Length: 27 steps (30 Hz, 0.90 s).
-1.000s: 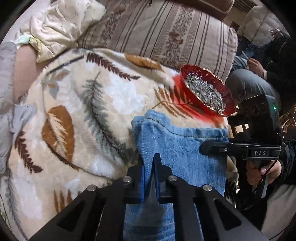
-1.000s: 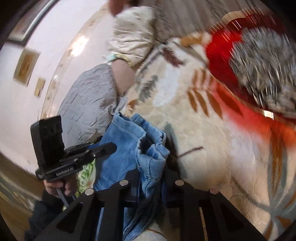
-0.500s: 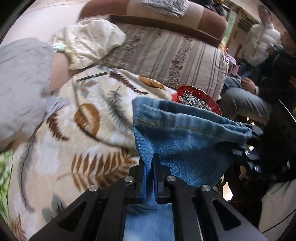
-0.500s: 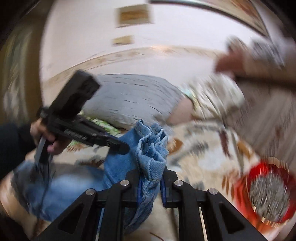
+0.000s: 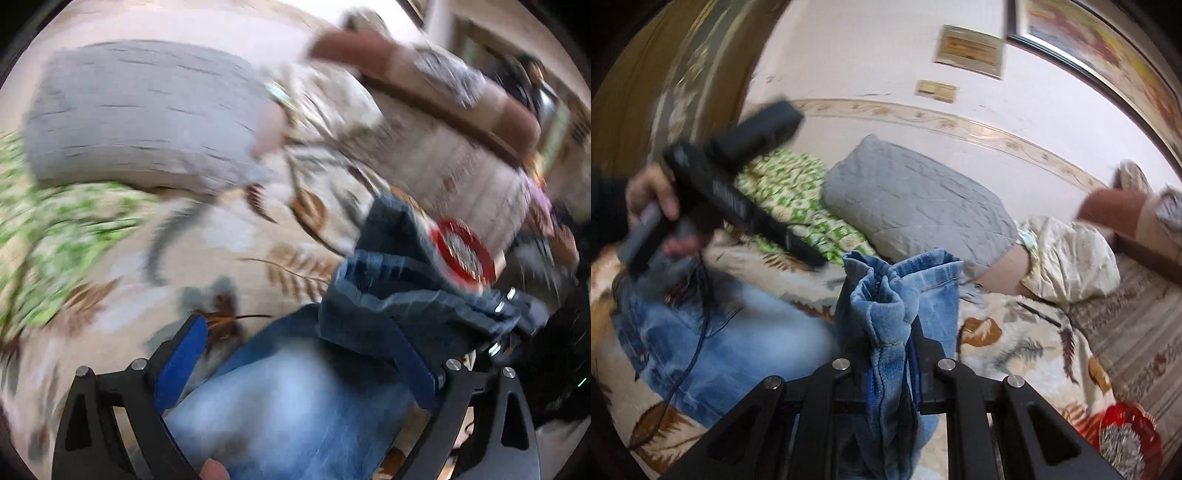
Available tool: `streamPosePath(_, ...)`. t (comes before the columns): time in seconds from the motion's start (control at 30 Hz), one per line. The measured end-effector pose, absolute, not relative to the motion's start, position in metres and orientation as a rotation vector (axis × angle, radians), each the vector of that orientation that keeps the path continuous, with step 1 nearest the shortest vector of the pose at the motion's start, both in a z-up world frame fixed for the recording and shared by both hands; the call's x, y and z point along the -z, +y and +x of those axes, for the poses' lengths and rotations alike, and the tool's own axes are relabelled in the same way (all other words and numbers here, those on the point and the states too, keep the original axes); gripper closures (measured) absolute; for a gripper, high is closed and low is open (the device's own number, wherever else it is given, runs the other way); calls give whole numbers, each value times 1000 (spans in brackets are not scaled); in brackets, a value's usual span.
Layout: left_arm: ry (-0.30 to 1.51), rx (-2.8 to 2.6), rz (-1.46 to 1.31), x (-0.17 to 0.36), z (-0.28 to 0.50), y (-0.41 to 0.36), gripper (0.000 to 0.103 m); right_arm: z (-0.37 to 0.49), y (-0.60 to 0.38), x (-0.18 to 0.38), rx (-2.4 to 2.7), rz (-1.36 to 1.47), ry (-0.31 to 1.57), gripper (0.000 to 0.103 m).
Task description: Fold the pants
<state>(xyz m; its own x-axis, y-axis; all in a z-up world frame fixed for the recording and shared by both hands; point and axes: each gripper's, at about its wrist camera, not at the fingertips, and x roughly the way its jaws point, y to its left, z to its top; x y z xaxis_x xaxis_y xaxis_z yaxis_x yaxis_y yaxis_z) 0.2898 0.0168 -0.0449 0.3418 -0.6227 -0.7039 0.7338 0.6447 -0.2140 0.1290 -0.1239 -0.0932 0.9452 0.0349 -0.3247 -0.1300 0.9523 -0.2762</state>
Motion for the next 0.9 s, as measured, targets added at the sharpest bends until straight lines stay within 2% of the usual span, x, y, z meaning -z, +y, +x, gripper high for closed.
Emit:
streamPosePath(0.17,756,748,28,24,262,76,6,140,-71,124,-161,-482,389,88)
streamPosePath(0.4,748,644,40,21,229,110,6,140,-19,191,-278,-684,564,88)
streamPosePath(0.5,747,641,36,19,220,116,6,133,-16,201,-256,-736,524,86)
streamPosePath(0.57,744,627,38,17,214,117,6,132,-18,197,-247,-732,527,80)
streamPosePath(0.6,742,625,38,16,211,119,6,131,-21,194,-240,-728,520,69)
streamPosePath(0.63,741,619,36,15,208,119,6,127,-25,187,-235,-719,495,47)
streamPosePath(0.7,733,607,31,10,204,120,6,116,-37,172,-251,-689,436,24)
streamPosePath(0.83,707,557,-4,-2,192,127,5,94,-58,142,-267,-655,377,20)
streamPosePath(0.9,692,512,-50,-9,184,134,0,87,-69,129,-266,-627,355,16)
